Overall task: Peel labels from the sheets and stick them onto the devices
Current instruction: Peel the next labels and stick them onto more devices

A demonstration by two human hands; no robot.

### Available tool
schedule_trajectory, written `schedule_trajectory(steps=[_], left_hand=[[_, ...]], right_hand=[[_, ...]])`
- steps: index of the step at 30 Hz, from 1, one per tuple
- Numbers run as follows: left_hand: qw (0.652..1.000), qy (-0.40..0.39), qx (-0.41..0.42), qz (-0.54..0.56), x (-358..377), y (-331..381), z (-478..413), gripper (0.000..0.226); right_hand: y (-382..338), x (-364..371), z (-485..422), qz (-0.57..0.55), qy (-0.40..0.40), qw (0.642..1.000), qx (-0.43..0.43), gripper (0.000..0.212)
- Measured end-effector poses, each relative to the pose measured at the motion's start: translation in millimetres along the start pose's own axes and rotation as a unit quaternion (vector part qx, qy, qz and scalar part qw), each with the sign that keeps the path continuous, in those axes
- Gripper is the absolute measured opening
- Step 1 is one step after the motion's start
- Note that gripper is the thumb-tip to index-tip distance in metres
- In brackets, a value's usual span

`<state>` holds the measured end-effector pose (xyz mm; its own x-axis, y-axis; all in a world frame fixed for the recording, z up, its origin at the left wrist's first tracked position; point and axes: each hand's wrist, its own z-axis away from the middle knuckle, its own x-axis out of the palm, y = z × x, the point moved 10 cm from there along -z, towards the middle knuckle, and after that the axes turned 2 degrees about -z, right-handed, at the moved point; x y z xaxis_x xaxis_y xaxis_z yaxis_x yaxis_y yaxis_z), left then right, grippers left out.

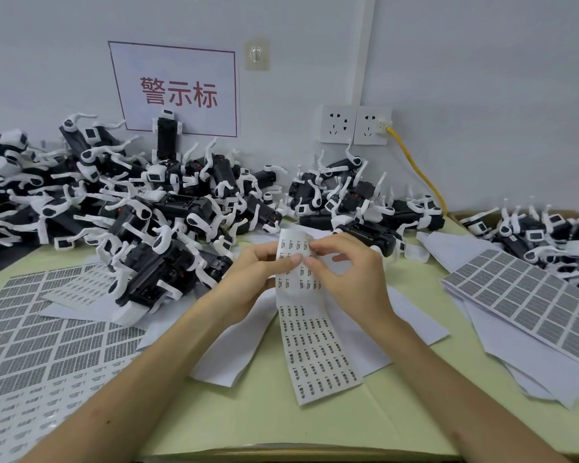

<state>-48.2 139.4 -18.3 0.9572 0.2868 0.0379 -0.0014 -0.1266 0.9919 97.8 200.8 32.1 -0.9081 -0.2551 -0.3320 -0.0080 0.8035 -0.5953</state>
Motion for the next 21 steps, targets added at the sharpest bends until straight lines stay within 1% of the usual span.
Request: schedule_trajectory(steps=[5,9,14,21], left_hand=[[0.999,-0.025,0.019,0.007,6.8,3.8,1.9,0.028],[0.999,-0.028,0.029,-0.017,7.7,5.6,2.3,0.030],[0.998,-0.025,0.038,-0.044,11.0,8.3,2.2,0.032],[0.998,0.000,0.028,-0.050,4.5,7.0,0.8,0.031]], right_hand=[[-1.8,-4.4,0.9,-0.012,0.031,0.999,-0.007,0.011],[-0.3,-5.1,0.8,-0.015,0.037,0.999,-0.014,0.006],[3.7,-6.8,-1.7,-0.016,0.039,0.999,-0.006,0.009],[3.5,-10.5,-4.6,-0.003,0.043,0.999,-0.014,0.008]])
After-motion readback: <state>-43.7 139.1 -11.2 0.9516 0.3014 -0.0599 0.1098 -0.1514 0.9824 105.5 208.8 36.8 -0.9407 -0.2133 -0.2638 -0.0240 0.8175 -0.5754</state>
